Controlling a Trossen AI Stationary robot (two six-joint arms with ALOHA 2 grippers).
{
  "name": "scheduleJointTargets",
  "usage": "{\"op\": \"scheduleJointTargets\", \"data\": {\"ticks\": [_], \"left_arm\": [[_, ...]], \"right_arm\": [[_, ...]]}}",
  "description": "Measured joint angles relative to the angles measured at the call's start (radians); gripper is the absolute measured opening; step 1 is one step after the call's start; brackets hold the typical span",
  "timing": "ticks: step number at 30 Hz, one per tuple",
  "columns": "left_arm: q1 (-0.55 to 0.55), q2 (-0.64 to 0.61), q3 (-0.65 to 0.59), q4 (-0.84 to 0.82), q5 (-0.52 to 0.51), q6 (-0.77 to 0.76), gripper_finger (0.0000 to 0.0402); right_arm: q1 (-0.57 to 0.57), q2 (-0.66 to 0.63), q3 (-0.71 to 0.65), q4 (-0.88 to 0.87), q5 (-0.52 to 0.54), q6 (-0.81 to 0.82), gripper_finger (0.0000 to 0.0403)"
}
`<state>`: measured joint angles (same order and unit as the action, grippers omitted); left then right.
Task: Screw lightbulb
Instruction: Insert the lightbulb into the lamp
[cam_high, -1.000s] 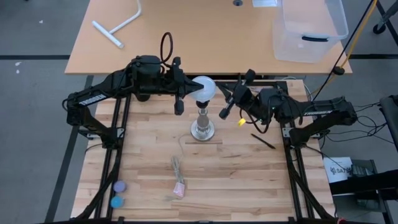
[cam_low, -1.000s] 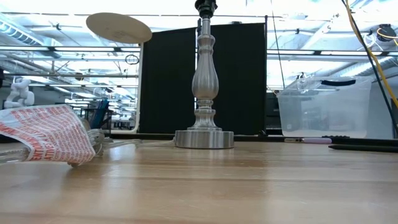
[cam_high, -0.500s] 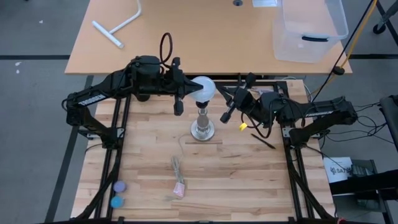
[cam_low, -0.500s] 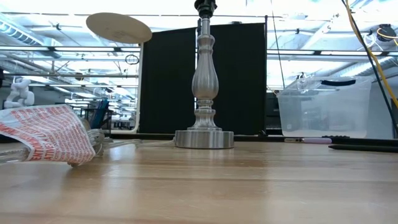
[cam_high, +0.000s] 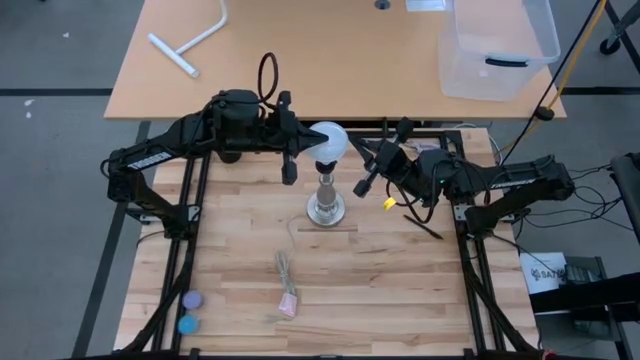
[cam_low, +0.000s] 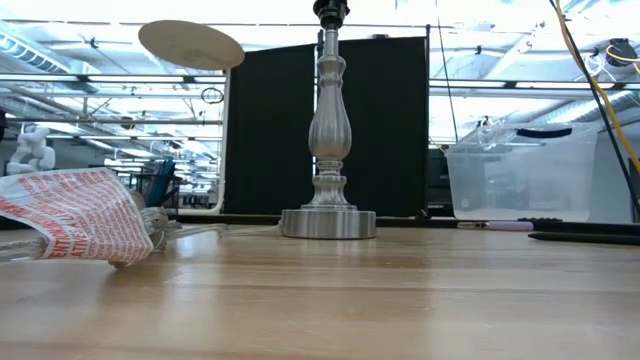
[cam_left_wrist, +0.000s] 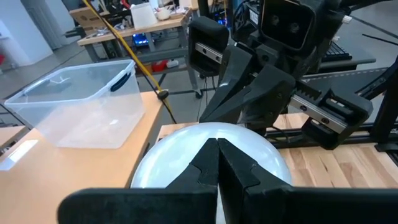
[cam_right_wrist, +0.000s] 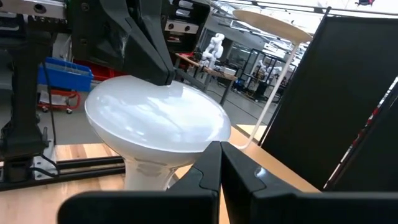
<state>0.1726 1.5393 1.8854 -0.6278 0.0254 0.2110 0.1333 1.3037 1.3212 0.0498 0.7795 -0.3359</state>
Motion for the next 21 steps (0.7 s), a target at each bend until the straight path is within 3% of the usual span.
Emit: {"op": "scheduleJointTargets", "data": {"ticks": [21], "left_arm": [[-0.023,-0.03,-0.004,0.066,-0.028,0.061,0.0]], "right_arm": [[0.0,0.001,0.0,0.004,0.026,-0.013,0.0]]}}
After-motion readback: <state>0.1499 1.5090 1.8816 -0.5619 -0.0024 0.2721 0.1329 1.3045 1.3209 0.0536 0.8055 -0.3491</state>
